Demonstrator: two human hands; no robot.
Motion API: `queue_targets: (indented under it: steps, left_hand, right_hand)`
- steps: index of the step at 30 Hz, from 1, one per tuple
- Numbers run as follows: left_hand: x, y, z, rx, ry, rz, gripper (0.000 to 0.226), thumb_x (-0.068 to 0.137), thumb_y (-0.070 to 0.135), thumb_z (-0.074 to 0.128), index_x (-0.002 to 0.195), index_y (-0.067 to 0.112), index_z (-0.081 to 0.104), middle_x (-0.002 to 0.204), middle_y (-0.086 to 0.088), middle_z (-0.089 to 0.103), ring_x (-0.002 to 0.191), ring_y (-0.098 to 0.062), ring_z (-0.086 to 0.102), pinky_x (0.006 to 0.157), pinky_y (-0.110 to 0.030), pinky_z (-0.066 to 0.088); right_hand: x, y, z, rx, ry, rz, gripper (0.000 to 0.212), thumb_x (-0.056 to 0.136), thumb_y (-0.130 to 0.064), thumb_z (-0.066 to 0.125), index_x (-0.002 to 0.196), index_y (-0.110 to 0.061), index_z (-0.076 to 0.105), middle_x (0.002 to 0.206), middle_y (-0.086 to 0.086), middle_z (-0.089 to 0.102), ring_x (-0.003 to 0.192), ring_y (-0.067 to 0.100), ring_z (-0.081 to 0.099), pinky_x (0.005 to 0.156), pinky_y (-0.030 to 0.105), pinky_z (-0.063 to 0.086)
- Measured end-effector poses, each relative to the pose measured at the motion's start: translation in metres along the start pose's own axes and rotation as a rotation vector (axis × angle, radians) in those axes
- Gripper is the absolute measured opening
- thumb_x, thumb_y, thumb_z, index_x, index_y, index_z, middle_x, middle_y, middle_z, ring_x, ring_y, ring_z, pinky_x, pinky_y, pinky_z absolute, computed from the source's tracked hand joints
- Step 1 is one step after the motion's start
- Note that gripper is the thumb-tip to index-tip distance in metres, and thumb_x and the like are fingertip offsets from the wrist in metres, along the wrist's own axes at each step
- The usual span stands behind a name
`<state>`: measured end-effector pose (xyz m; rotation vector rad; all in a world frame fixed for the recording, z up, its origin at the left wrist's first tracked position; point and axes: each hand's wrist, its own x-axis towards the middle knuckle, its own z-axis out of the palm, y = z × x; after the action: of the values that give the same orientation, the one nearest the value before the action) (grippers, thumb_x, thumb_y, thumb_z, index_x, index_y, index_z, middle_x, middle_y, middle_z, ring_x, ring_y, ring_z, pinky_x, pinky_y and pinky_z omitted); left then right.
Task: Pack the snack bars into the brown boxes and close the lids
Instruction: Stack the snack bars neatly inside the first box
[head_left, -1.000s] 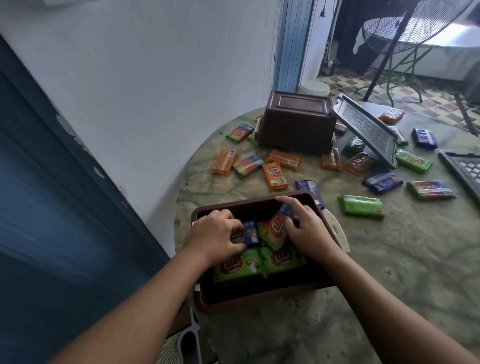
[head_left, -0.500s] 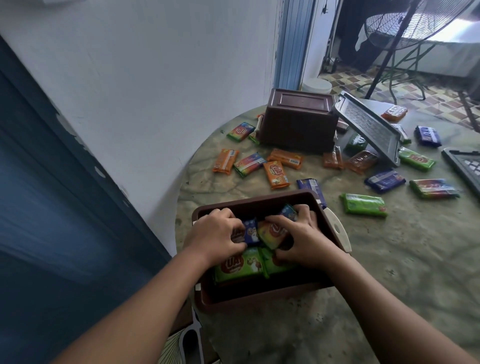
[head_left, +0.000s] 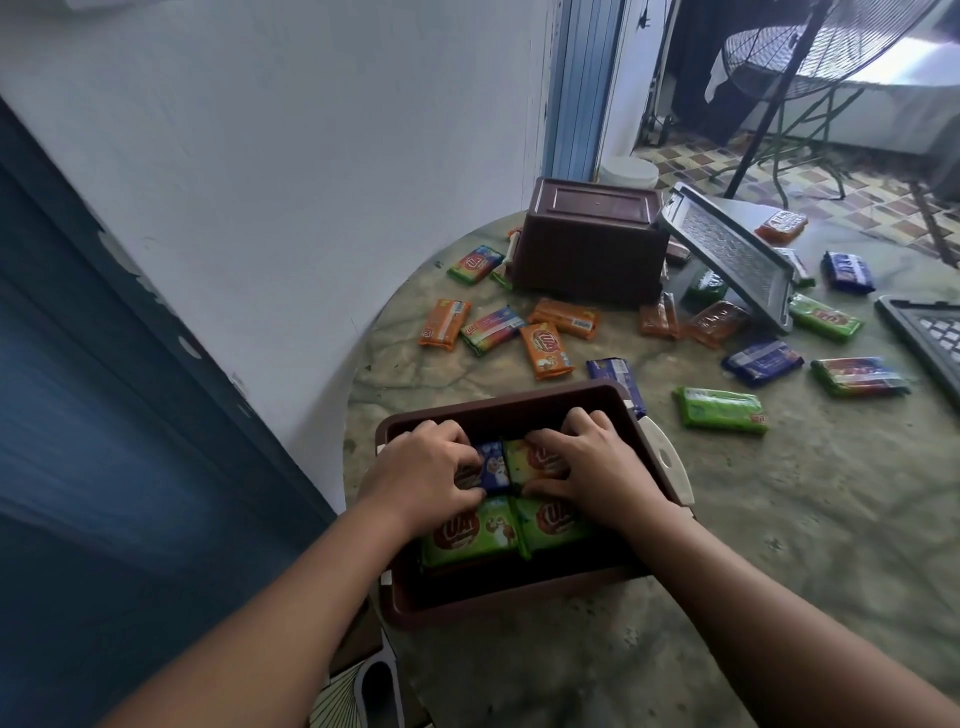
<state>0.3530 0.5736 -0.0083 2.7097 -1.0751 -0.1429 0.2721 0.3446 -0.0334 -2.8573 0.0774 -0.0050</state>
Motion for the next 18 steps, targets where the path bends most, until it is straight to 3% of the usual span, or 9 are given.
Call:
queue_targets:
  steps: [10, 13, 15, 18]
  left_hand:
    - [-0.003, 0.006, -0.003, 0.049, 0.007, 0.022, 0.039, 0.090, 0.060, 0.062, 0.120, 0.037, 0.071, 0.121, 0.021, 0.055, 0.111, -0.007, 0.049, 0.074, -0.030, 0.028]
    - [-0.005, 0.007, -0.002, 0.014, 0.049, 0.056, 0.040, 0.090, 0.062, 0.061, 0.116, 0.033, 0.074, 0.116, 0.018, 0.058, 0.108, -0.007, 0.051, 0.078, -0.031, 0.038]
    - [-0.006, 0.006, 0.001, -0.062, 0.186, 0.085, 0.038, 0.090, 0.057, 0.062, 0.111, 0.028, 0.075, 0.108, 0.013, 0.061, 0.103, -0.010, 0.053, 0.084, -0.035, 0.049]
    - [-0.009, 0.004, 0.001, -0.112, 0.480, -0.067, 0.041, 0.089, 0.047, 0.068, 0.120, 0.020, 0.065, 0.108, 0.003, 0.056, 0.101, -0.018, 0.051, 0.087, -0.036, 0.048]
  right_hand:
    - [0.002, 0.003, 0.004, -0.044, 0.011, -0.031, 0.066, 0.085, -0.066, 0.068, 0.145, -0.043, 0.053, 0.110, -0.003, 0.040, 0.107, 0.022, 0.040, 0.088, 0.041, 0.051]
    - [0.000, 0.000, 0.003, -0.037, -0.003, -0.016, 0.070, 0.082, -0.075, 0.063, 0.142, -0.041, 0.055, 0.112, -0.002, 0.044, 0.107, 0.021, 0.042, 0.088, 0.042, 0.052]
    - [-0.003, -0.003, -0.003, 0.045, 0.111, -0.027, 0.066, 0.084, -0.077, 0.057, 0.135, -0.036, 0.062, 0.108, -0.003, 0.050, 0.103, 0.021, 0.048, 0.083, 0.042, 0.054]
    - [-0.005, -0.005, -0.017, 0.107, 0.469, -0.084, 0.041, 0.095, -0.053, 0.063, 0.123, -0.025, 0.070, 0.104, -0.001, 0.060, 0.098, 0.024, 0.055, 0.079, 0.041, 0.053]
